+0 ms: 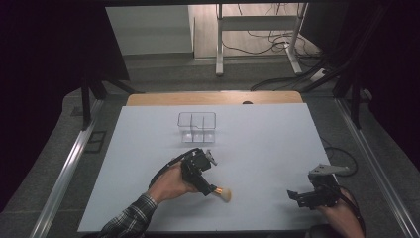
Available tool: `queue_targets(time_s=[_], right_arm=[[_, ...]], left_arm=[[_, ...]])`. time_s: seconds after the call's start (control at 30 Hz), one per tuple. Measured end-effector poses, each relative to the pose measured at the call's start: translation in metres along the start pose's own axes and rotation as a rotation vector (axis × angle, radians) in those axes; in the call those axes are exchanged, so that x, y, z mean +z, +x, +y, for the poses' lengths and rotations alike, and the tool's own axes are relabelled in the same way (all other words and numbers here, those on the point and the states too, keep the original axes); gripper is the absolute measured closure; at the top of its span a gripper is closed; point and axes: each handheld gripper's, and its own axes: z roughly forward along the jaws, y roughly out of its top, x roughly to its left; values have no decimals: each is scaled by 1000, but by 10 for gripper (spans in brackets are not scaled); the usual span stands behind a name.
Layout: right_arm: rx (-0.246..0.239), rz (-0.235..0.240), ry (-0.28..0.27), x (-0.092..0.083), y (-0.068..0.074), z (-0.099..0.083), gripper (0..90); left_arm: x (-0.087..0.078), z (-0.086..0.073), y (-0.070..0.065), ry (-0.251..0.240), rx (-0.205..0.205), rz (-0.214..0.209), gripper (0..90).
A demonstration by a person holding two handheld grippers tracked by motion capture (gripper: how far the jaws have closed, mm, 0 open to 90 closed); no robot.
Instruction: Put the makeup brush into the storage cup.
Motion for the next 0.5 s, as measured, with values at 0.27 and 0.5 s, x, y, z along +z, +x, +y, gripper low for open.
queue_targets(time_s=[0.27, 0.5], right_arm=[[-1, 2, 3, 0, 0, 0, 0], [-1, 2, 5, 1, 0, 0, 0]], left_arm=[[11, -4, -2, 20, 17, -5, 38], [18, -6, -4, 31, 29, -5, 65]])
